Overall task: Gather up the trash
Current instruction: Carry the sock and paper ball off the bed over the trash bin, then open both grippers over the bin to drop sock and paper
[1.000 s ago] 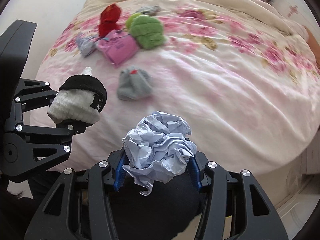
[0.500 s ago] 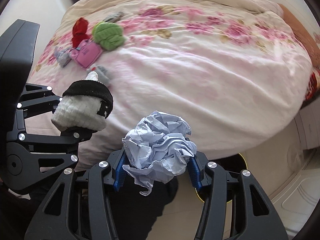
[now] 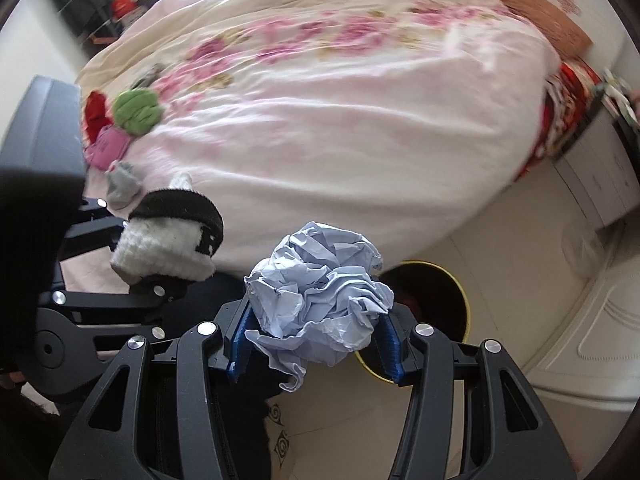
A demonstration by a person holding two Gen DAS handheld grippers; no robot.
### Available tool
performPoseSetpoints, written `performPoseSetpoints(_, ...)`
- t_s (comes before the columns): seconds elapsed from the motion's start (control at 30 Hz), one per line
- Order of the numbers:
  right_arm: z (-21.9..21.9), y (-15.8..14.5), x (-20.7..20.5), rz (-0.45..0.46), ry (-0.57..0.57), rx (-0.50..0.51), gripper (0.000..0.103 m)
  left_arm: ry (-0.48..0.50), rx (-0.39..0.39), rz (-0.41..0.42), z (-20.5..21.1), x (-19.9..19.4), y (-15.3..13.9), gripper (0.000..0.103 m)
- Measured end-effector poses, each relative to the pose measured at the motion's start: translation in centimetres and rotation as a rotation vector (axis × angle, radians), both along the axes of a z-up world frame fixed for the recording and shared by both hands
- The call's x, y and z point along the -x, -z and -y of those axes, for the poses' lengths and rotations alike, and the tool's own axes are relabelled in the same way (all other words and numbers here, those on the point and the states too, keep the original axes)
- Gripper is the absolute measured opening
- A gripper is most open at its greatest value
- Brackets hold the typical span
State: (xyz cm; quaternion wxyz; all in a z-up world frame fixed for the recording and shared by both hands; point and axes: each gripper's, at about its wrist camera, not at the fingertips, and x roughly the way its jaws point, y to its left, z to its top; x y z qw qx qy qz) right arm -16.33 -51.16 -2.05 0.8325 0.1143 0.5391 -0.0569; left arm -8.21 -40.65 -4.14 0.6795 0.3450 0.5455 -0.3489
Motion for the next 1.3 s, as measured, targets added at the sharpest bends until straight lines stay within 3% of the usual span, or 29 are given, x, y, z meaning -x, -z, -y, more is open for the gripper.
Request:
performPoseSetpoints(0.33, 6.7, 1.7, 5.0, -0.02, 0.174, 0.003, 0.048, 0.153, -0.013, -0.061, 7.6, 4.2, 2.9, 0.029)
performPoseSetpoints(0.77, 12.9, 4.8, 8.9, -0.059, 0.329, -0.007, 0.049, 0.243, -0.028, -0.121, 14.5, 6.1, 6.0, 0.032)
performPoseSetpoints(0.8, 13.2, 5.1, 9.0, -0.061, 0.335, -0.012, 0.049, 0.249, -0.03, -0.122, 14.9, 6.2, 6.3, 0.034)
performPoseSetpoints(0.83, 13.5, 5.5, 9.1, -0.066, 0.339, -0.013, 0.049, 0.257, -0.029, -0.125, 15.3, 6.2, 6.4, 0.042)
performPoseSetpoints(0.87, 13.6, 5.7, 9.2, -0.069, 0.343, -0.012, 0.049, 0.262, -0.032, -0.125, 15.5, 6.2, 6.5, 0.057)
performPoseSetpoints(0.97, 14.2, 6.8, 9.1, -0.089, 0.354, -0.013, 0.049, 0.27, -0.038, -0.076, 15.8, 6.2, 6.6, 0.076)
performPoseSetpoints(1.3, 14.5, 8.1, 7.8, -0.113, 0.336, -0.023, 0.051, 0.243, -0.049, -0.072, 15.2, 5.4, 6.8, 0.077)
